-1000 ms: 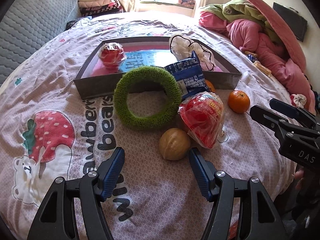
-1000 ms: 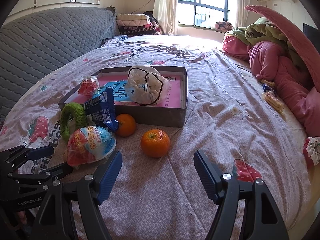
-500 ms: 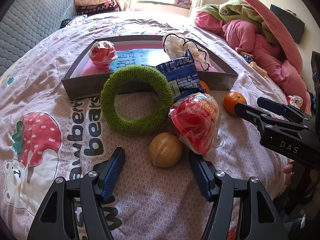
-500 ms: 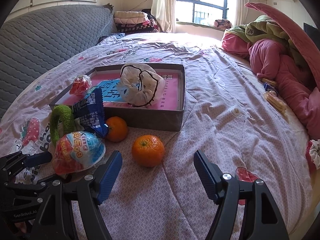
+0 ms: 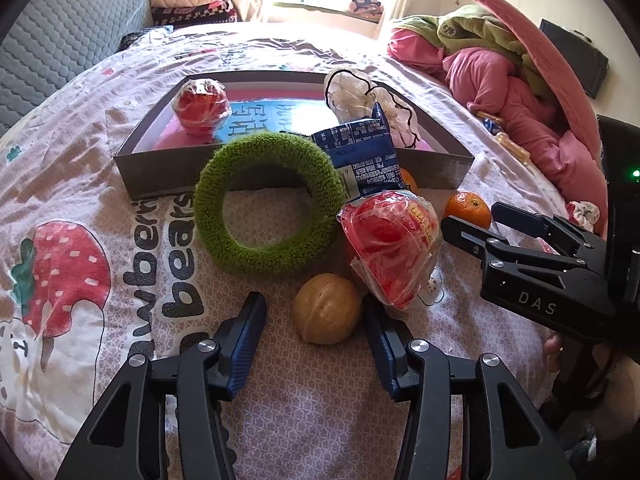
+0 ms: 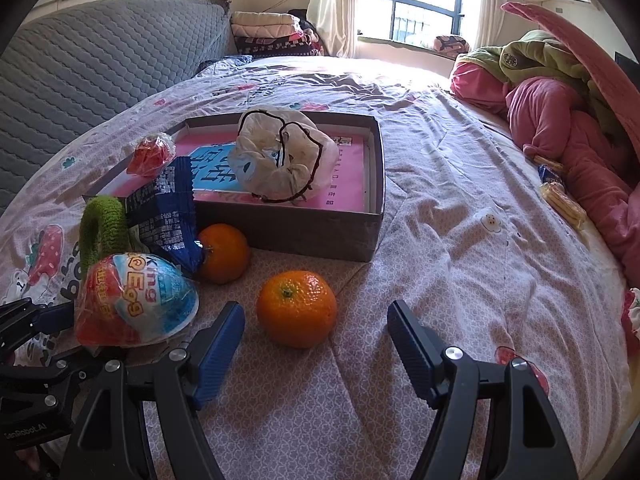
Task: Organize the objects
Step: 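Close the left gripper on the brown ball while the right gripper closes on the orange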
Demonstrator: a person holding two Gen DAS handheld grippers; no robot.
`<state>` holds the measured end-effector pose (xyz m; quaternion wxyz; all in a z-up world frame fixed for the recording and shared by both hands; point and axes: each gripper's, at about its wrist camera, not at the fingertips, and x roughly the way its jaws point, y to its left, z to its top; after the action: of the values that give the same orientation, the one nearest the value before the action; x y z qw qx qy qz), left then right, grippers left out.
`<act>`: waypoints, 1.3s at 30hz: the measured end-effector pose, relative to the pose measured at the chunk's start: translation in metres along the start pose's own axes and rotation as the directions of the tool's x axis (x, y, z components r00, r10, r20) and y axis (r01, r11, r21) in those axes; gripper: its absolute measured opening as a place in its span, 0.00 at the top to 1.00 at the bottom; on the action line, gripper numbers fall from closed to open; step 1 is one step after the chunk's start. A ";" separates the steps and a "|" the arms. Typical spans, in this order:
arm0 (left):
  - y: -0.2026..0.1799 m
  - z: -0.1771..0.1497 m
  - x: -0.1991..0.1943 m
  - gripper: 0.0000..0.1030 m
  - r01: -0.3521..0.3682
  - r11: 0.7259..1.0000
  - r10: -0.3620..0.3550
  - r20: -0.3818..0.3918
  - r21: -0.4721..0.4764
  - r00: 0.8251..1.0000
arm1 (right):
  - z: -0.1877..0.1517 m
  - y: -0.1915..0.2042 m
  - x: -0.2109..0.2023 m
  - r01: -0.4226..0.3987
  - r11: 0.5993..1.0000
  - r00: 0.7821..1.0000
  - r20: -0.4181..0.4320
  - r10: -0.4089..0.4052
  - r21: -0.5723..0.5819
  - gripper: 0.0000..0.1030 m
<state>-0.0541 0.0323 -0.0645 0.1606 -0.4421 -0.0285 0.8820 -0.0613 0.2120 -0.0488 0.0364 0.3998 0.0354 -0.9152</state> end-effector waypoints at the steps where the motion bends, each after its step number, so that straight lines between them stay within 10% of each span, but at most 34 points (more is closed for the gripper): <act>1: 0.000 0.000 0.000 0.54 0.003 1.000 -0.003 0.001 0.001 1.000 | 0.000 0.000 0.001 0.004 1.000 1.000 0.002 -0.004 -0.002 0.29; 17: -0.001 -0.001 -0.001 0.67 0.033 0.999 -0.033 -0.010 -0.005 0.999 | 0.003 0.002 0.012 0.002 1.000 1.000 -0.007 -0.002 0.003 0.39; 24: -0.002 0.000 -0.002 0.67 0.036 0.999 -0.036 -0.010 -0.008 0.999 | 0.002 0.007 0.009 -0.022 0.999 1.000 0.002 0.022 -0.024 0.61; 39: 0.001 0.001 -0.020 0.67 0.032 0.999 -0.032 0.026 -0.020 0.999 | 0.004 0.007 -0.018 -0.024 1.000 0.998 0.049 0.025 -0.019 0.62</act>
<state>-0.0442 0.0256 -0.0483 0.1698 -0.4320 -0.0466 0.8845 -0.0515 0.2057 -0.0336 0.0519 0.3770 0.0378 -0.9240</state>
